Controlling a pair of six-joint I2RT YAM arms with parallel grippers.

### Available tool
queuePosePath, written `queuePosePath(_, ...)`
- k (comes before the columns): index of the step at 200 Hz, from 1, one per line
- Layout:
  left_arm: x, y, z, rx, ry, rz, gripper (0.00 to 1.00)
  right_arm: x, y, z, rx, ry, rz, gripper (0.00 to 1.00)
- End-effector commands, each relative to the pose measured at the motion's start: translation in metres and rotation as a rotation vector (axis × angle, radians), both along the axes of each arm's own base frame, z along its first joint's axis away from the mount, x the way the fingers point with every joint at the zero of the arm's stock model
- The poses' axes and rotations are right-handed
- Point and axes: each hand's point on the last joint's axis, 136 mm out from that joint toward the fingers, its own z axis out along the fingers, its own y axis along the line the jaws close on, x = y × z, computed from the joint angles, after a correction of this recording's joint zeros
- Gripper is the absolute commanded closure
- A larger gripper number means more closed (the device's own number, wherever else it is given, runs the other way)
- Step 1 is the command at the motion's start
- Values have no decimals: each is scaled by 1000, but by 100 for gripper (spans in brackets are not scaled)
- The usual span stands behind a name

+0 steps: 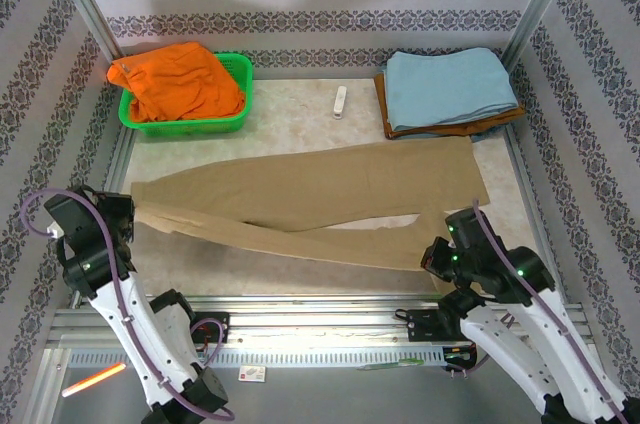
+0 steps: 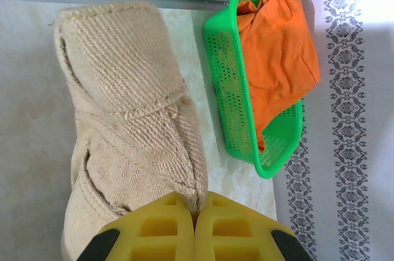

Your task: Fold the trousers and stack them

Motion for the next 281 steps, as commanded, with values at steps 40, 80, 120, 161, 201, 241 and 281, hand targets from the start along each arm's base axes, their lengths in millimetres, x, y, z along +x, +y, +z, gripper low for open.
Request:
queuePosePath(40,22,32,-9,48,72,27,100,49,14,26,-86,-72,171,100)
queuePosePath(80,62,63,-30,10,107,24,100,136,27,29,-74,-63,202,100)
queuePosePath(120,87,88,-55,-17,159,44,100,207,30,15,-143,-12,244,100)
queuePosePath(161,110,107,-81,-49,207,49,100,252,31,-8,-157,87,319,100)
queuePosePath(201,131,121,-97,-69,228,33,100,284,35,-13,-44,88,308,100)
queuePosePath(241,154,123,-119,-98,252,5,100,303,32,-39,-39,149,306,99)
queuePosePath(281,195,114,-132,-61,339,-79,100,315,23,-53,-11,166,278,98)
